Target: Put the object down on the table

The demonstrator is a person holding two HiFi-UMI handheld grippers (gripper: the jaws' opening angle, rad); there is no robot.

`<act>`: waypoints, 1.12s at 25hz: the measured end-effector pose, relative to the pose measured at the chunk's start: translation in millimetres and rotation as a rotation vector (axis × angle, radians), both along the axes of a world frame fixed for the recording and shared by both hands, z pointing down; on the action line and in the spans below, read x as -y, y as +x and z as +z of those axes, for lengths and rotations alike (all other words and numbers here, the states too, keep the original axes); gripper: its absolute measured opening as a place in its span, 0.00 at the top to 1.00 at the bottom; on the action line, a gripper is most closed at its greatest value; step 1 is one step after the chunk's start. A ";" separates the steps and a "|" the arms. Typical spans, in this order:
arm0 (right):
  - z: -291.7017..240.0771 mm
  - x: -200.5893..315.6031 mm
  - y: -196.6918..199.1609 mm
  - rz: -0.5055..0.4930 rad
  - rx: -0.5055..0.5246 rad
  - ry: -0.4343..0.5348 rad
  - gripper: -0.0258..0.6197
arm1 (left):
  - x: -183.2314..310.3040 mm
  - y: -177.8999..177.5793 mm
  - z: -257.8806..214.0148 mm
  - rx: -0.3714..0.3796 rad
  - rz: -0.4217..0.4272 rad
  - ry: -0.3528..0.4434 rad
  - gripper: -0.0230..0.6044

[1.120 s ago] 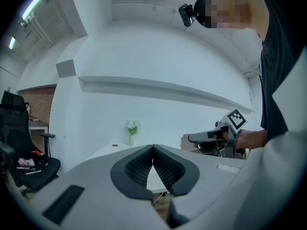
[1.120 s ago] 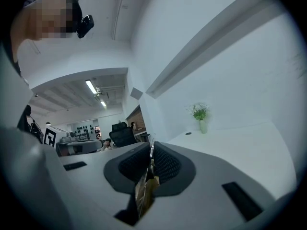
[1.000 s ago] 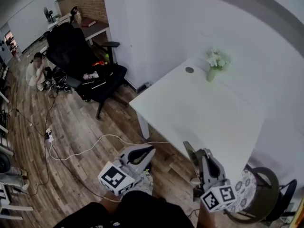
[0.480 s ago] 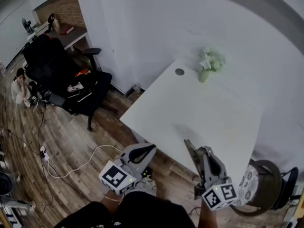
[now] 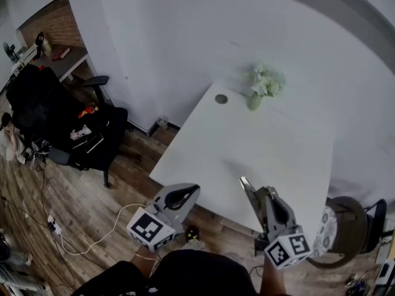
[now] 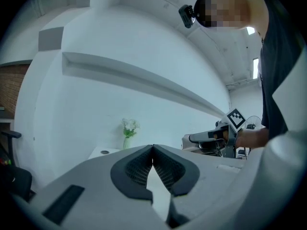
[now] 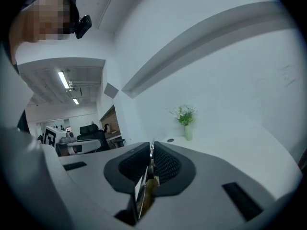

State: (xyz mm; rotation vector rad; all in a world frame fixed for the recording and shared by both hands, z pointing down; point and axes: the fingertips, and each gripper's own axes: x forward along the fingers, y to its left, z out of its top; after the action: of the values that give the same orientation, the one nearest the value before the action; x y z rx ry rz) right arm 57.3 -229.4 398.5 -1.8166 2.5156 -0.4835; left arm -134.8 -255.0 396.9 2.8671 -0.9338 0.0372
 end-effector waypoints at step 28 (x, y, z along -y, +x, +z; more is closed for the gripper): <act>62.7 114.8 62.1 0.032 0.023 -0.117 0.92 | 103.0 58.1 44.3 0.048 -0.002 -0.134 0.97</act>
State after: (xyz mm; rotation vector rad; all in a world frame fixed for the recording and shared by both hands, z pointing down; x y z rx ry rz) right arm 119.3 -344.2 461.3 -1.8748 2.4882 -0.6598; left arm -76.7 -358.0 441.2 2.7534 -0.9059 0.1626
